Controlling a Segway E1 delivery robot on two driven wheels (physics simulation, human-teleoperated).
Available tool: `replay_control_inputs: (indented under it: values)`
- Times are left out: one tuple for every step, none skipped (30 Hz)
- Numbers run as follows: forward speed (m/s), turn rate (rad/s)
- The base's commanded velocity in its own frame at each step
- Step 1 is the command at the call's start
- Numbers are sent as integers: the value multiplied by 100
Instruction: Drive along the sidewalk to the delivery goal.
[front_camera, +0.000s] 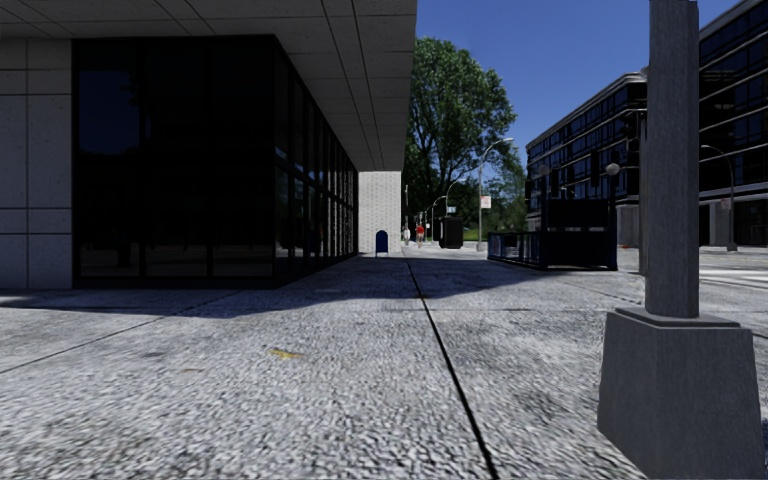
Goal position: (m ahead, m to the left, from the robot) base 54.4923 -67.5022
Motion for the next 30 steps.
replay_control_inputs:
  values:
    - [132,0]
    - [132,0]
    - [132,0]
    - [132,0]
    - [132,0]
    - [132,0]
    - [132,-6]
    - [132,-27]
    - [132,-27]
    - [134,-37]
    - [135,-39]
    - [140,-40]
    - [140,-40]
    - [144,-40]
    - [146,-40]
    - [146,-40]
    - [148,-40]
    - [148,-40]
    - [148,-31]
    - [148,-31]
    - [149,-28]
    - [149,-27]
    - [149,-26]
    - [149,-26]
    - [149,-26]
    - [149,-26]
    - [149,-26]
    - [149,-26]
    - [149,-26]
    - [149,-26]
